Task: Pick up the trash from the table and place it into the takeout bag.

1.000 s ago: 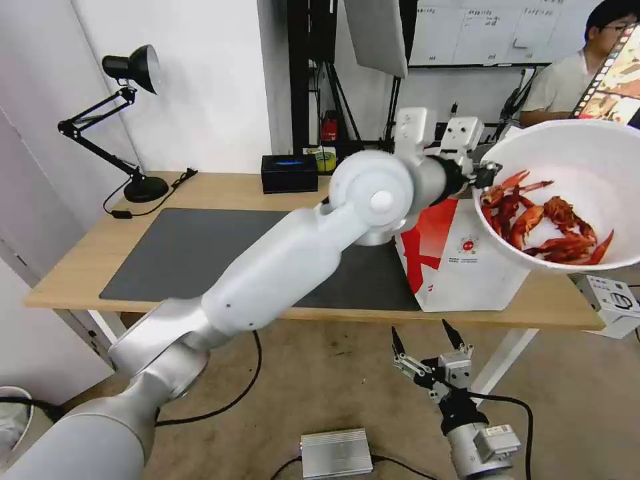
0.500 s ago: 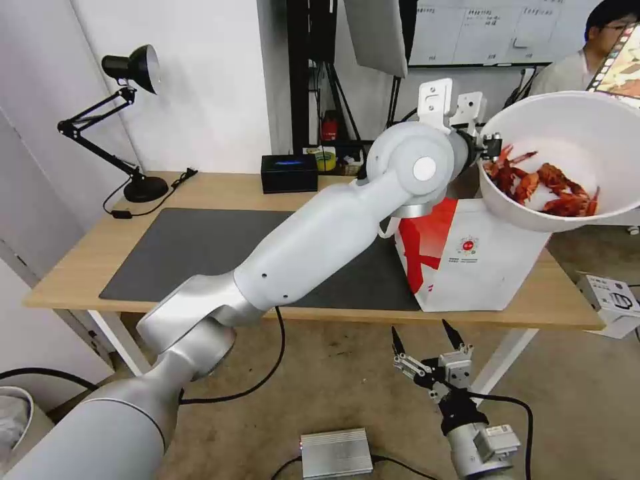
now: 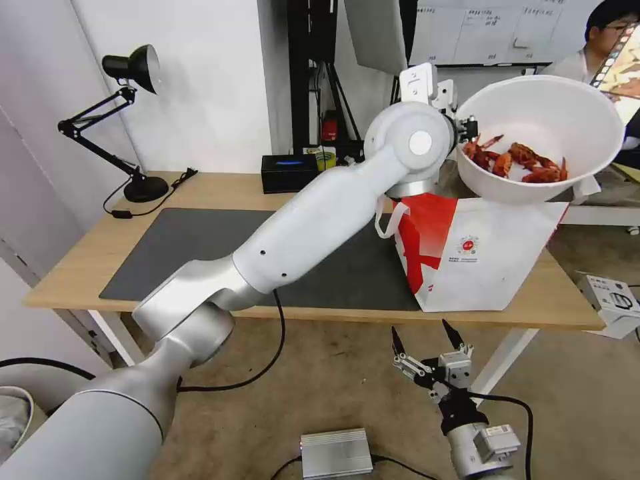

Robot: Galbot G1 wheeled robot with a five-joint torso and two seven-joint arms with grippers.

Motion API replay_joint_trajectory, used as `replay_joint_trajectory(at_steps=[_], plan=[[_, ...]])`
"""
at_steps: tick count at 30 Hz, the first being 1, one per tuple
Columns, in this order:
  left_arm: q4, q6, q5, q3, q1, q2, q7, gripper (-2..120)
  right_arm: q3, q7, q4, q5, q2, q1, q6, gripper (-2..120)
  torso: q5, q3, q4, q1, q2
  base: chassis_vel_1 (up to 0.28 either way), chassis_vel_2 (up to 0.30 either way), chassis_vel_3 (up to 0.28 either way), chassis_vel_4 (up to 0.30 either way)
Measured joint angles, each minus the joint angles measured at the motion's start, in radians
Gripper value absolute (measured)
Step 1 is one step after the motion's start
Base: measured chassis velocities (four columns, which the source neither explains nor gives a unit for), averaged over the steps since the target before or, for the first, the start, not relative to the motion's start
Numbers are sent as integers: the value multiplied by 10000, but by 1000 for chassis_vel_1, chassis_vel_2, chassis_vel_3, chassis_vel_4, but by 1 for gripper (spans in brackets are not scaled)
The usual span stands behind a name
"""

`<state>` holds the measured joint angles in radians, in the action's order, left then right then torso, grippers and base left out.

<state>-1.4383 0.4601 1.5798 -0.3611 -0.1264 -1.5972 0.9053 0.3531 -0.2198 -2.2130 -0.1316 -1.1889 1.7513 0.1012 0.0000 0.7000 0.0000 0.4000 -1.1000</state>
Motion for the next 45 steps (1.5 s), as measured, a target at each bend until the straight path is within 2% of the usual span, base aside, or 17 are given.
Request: replay_joint_trajectory(at_steps=[12, 30, 42, 45], plan=[[497, -418, 451, -191, -349, -3, 961, 0, 0, 0, 0, 0, 0, 0, 0, 100, 0, 0, 1, 0, -1, 0, 0, 0, 0], [621, -609, 412, -888, -22, -5, 1539, 0, 0, 0, 0, 0, 0, 0, 0, 100, 0, 0, 0, 0, -1, 0, 0, 0, 0], [607, -552, 450, -963, 60, -5, 1621, 0, 0, 0, 0, 0, 0, 0, 0, 100, 0, 0, 0, 0, -1, 0, 0, 0, 0], [586, -552, 494, -940, 97, -3, 1600, 11, 0, 0, 0, 0, 0, 1, 0, 100, 0, 0, 0, 0, -1, 0, 0, 0, 0]])
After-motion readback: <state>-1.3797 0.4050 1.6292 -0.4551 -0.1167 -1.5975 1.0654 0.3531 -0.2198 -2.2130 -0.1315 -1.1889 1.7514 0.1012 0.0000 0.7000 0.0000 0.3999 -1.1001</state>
